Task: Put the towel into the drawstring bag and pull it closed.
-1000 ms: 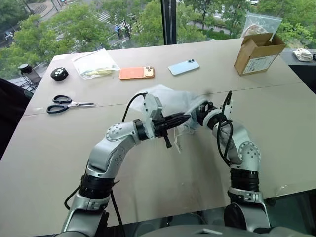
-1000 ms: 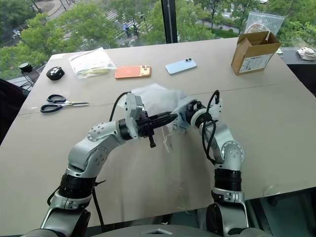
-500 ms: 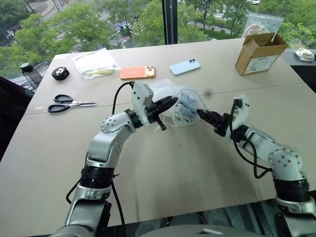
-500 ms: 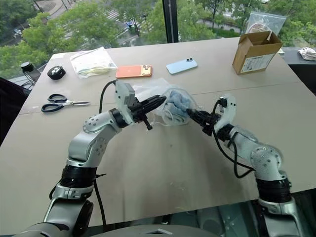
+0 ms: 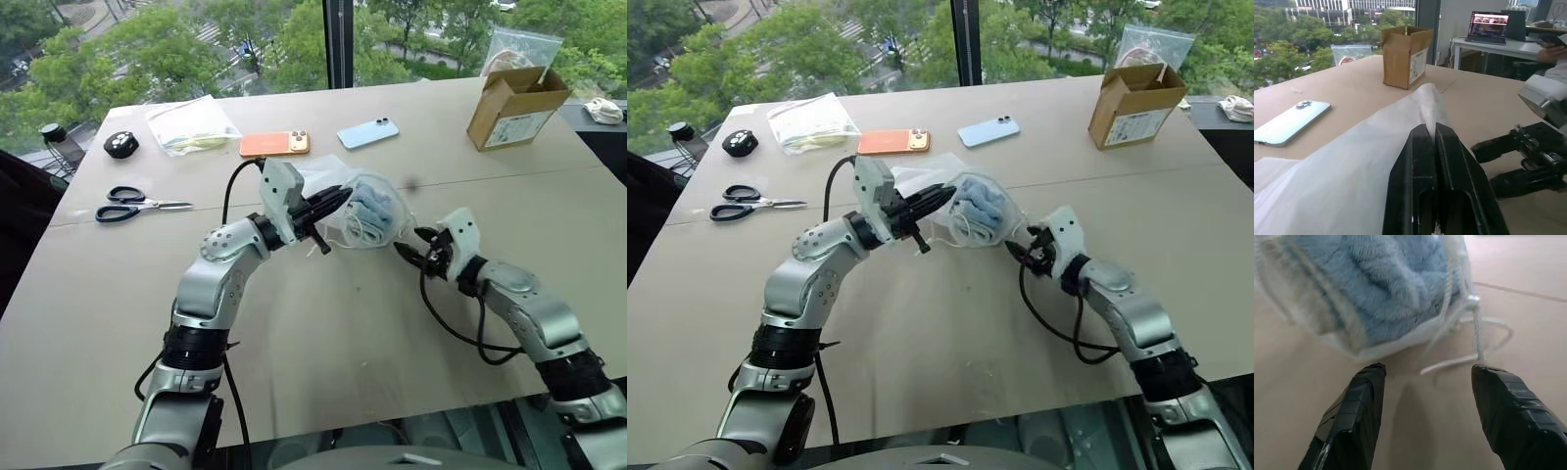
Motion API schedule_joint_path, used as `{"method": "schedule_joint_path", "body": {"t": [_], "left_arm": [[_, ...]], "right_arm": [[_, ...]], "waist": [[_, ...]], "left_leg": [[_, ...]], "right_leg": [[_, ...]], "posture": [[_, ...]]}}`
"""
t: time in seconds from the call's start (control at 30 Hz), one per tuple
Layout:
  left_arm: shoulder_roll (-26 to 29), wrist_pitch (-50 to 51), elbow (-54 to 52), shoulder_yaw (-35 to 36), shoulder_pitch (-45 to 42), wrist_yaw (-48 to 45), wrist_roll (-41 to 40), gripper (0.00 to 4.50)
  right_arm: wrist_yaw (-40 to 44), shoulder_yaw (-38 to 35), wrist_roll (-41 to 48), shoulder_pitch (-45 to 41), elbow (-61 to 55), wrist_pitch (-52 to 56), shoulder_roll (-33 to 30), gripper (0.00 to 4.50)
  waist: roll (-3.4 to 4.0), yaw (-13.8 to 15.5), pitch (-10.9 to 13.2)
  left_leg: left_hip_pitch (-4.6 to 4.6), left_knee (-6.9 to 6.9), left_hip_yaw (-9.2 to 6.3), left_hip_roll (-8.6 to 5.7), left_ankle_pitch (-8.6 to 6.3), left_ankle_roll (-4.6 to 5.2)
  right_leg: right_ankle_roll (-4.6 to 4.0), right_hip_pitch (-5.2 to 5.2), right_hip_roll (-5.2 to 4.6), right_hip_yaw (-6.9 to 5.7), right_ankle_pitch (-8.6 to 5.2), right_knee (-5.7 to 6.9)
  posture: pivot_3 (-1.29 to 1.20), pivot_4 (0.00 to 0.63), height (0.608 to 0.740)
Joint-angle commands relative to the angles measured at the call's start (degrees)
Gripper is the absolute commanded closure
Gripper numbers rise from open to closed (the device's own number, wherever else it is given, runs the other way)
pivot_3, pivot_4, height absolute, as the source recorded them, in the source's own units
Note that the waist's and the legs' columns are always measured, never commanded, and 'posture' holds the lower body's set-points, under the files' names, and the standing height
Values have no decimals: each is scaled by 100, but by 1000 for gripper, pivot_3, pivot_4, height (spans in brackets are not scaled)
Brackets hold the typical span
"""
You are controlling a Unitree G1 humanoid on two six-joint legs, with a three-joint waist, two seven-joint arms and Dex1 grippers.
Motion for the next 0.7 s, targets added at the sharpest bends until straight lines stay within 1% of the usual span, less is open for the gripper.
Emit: {"method": "schedule_joint_path", "body": {"t": [0.03,0.1,0.13,0.17,0.27,0.3,0.5,0.7], "left_arm": [[66,-113,-142,88,-42,-31,8,4500],[84,-116,-159,98,-26,-30,19,4500],[92,-114,-162,115,-18,-27,17,4500],[100,-115,-161,127,-8,-24,17,4500],[113,-130,-156,128,28,-24,16,4500],[108,-130,-150,125,41,-21,15,4500],[61,-52,-32,132,-61,74,23,4500],[-10,21,80,144,-253,233,47,4500]], "right_arm": [[-191,-224,-276,-180,165,-180,317,1520],[-275,-276,-534,-203,292,-291,367,2054],[-300,-323,-599,-199,326,-322,391,2516],[-368,-429,-607,-199,338,-368,442,2804],[-585,-740,-649,-225,366,-483,625,4171],[-710,-858,-691,-249,386,-546,684,4475],[-1621,-1493,-1264,-573,371,-1323,851,4475],[-2004,-1740,-1539,-1196,-150,-1559,865,4475]], "waist": [[0,39,0],[0,65,0],[0,73,0],[0,82,0],[0,77,0],[0,70,0],[1,64,1],[1,55,1]], "left_leg": [[0,-1,-2,0,-1,-2],[0,-1,-1,1,-1,-3],[-1,-1,-1,0,-1,-3],[-1,0,-1,-1,-1,-3],[1,0,-1,-1,-2,-3],[1,0,-2,0,-2,-3],[2,-1,1,0,-2,-3],[2,-2,1,0,-2,-4]], "right_leg": [[0,-1,0,-1,0,0],[0,-2,1,0,0,0],[0,-2,3,-1,0,0],[0,-1,6,-1,0,0],[0,-1,6,-1,0,2],[0,-1,6,-1,0,2],[-1,-2,9,2,0,5],[-1,-4,11,2,0,5]], "posture": [[0,150,736],[0,150,736],[0,150,736],[0,150,736],[0,150,736],[0,150,736],[0,150,736],[0,150,736]]}}
